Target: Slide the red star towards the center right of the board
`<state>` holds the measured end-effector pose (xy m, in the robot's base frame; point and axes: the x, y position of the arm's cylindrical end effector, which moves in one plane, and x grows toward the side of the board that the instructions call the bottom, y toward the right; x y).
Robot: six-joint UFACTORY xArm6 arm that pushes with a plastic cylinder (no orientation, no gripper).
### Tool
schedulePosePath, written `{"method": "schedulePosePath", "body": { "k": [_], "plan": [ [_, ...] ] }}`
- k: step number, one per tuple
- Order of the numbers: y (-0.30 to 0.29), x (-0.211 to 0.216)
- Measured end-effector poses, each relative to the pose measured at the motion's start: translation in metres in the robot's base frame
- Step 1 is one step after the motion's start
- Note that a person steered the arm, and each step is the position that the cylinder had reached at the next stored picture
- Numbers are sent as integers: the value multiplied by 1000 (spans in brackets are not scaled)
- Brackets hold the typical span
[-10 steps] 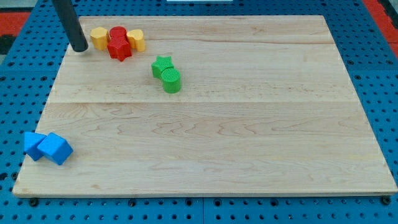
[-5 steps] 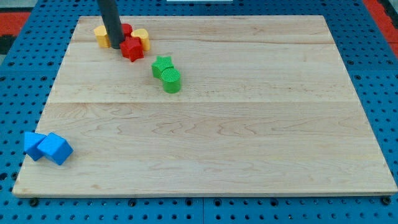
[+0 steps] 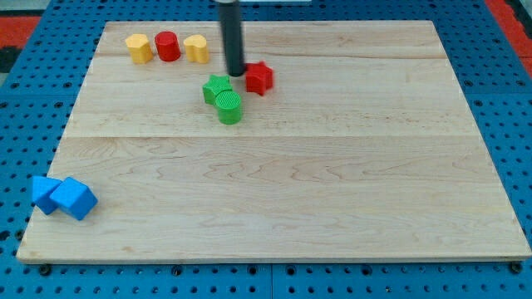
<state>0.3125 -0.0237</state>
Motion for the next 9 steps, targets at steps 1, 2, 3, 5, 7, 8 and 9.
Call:
{"method": "schedulePosePath", "body": {
  "k": [1,2,3,5,7,8,9],
  "plan": [
    [87,13],
    [100,16],
    [71,-24],
    [70,36],
    [63,53],
    [60,65],
    [83,92]
  ]
}}
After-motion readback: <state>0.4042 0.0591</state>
